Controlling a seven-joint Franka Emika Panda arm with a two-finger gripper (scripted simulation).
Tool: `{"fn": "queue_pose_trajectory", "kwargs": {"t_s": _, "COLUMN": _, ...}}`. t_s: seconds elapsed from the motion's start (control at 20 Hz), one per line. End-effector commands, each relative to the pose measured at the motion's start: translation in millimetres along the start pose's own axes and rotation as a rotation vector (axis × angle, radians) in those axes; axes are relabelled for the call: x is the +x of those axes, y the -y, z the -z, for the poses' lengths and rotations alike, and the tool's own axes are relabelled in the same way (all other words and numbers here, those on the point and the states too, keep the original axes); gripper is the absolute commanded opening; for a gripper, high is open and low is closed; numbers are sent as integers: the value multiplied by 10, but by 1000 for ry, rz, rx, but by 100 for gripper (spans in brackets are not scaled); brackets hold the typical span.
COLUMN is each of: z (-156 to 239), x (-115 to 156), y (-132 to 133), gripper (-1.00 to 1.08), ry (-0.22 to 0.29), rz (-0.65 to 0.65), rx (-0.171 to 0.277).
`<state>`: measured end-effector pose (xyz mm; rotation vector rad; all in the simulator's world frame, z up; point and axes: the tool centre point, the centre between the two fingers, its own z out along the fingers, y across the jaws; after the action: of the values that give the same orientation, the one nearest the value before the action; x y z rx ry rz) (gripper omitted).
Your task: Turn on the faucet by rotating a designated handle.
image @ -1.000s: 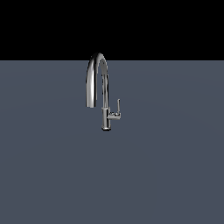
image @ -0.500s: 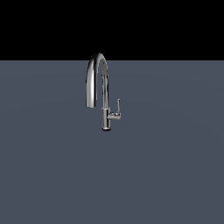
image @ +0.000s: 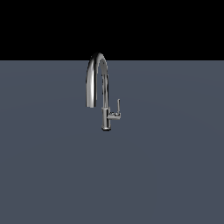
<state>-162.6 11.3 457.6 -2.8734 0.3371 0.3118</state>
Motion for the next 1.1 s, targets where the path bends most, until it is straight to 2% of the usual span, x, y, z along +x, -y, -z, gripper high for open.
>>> {"fn": "queue_pose_trajectory", "kwargs": {"t_s": 0.0, "z": -33, "x": 164, "y": 2, "gripper": -100, "ry": 35, "rz": -43, "rx": 42}}
{"fn": "queue_pose_trajectory", "kwargs": {"t_s": 0.55, "z": -260, "x": 881, "y": -55, "gripper": -100, "ry": 197, "rz": -234, "rx": 235}}
{"fn": "queue_pose_trajectory", "kwargs": {"t_s": 1.05, "z": -605, "x": 1520, "y": -184, "gripper": -100, "ry": 357, "rz": -421, "rx": 428}}
